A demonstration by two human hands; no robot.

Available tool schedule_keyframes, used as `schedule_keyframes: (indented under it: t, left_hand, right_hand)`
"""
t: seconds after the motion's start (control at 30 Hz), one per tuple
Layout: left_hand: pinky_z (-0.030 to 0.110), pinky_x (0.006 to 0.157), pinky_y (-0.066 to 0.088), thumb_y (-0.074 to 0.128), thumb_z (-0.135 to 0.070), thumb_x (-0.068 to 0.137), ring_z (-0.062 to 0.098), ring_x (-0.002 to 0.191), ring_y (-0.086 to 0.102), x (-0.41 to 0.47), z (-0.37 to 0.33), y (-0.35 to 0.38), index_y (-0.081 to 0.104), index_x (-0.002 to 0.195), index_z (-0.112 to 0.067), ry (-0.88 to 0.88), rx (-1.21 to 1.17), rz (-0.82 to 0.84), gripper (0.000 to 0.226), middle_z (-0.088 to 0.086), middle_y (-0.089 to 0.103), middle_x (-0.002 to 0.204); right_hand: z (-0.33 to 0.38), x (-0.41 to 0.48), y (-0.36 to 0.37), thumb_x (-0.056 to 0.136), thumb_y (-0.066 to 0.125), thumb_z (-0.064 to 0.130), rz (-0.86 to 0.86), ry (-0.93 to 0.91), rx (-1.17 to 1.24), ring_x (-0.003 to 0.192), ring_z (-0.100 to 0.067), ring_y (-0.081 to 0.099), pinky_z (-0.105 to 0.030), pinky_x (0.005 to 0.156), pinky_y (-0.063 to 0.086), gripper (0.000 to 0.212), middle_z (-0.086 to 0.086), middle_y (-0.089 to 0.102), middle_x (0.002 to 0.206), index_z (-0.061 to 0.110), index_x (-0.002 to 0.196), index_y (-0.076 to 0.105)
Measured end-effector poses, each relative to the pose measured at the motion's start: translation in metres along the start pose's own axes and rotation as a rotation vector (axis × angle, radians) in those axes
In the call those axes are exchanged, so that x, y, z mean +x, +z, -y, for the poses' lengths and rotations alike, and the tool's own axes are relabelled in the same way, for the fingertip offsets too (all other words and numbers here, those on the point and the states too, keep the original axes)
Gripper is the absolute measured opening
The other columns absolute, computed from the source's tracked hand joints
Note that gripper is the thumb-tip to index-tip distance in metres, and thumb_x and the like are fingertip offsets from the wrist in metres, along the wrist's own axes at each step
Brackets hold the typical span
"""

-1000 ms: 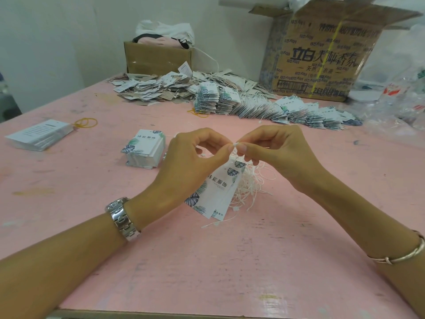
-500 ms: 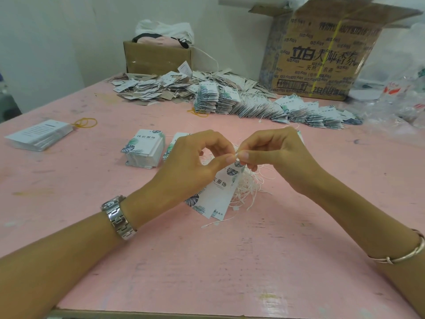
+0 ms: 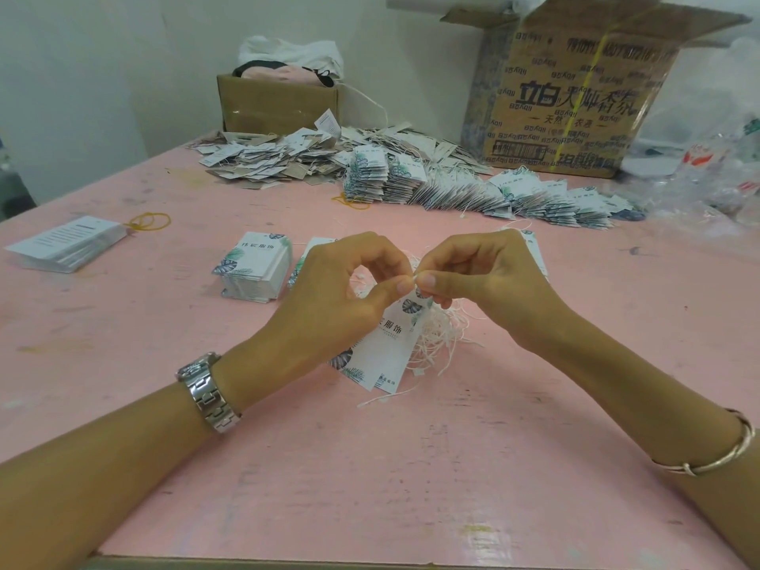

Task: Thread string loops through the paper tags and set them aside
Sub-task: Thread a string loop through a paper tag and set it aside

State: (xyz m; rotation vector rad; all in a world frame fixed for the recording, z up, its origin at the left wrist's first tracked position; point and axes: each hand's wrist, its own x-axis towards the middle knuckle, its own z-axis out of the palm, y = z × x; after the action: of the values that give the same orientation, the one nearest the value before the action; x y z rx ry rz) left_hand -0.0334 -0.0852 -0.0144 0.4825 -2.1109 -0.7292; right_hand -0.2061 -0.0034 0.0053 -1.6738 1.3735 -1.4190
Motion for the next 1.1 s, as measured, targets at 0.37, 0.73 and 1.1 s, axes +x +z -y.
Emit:
schedule_keyframes:
  t: [0.37, 0.73, 1.1]
  left_hand:
    - [0.001, 0.073, 0.034, 0.076, -0.015, 0.084, 0.003, 0.077, 0.06, -0.002, -0.002, 0.001, 0.069, 0.079, -0.019, -0.018, 0.011, -0.026, 0.009, -0.01, 0.068, 0.075]
    - [0.041, 0.093, 0.041, 0.061, -0.039, 0.085, 0.012, 0.094, 0.055, 0.003, -0.003, -0.005, 0.061, 0.083, -0.031, -0.022, 0.036, -0.033, 0.008, -0.014, 0.061, 0.088]
    - [0.028, 0.069, 0.046, 0.062, -0.017, 0.095, 0.01, 0.069, 0.057, 0.013, 0.0, -0.014, 0.062, 0.09, -0.017, -0.055, -0.463, -0.173, 0.005, -0.007, 0.065, 0.072]
  right_hand:
    - [-0.002, -0.002, 0.004, 0.08, 0.073, -0.003, -0.035, -0.008, -0.053, 0.056, -0.016, 0.057, -0.022, 0.055, 0.048, 0.006, -0.007, 0.068, 0.064, 0.002, 0.078, 0.071]
    - [0.004, 0.002, 0.004, 0.08, 0.077, 0.01, -0.074, -0.073, -0.096, 0.057, -0.005, 0.061, -0.014, 0.056, 0.047, 0.011, 0.002, 0.071, 0.068, 0.002, 0.087, 0.075]
    - [-0.007, -0.004, 0.017, 0.079, 0.069, 0.048, -0.067, 0.053, -0.278, 0.087, -0.01, 0.052, -0.022, 0.072, 0.041, 0.054, 0.002, 0.063, 0.102, 0.023, 0.121, 0.048]
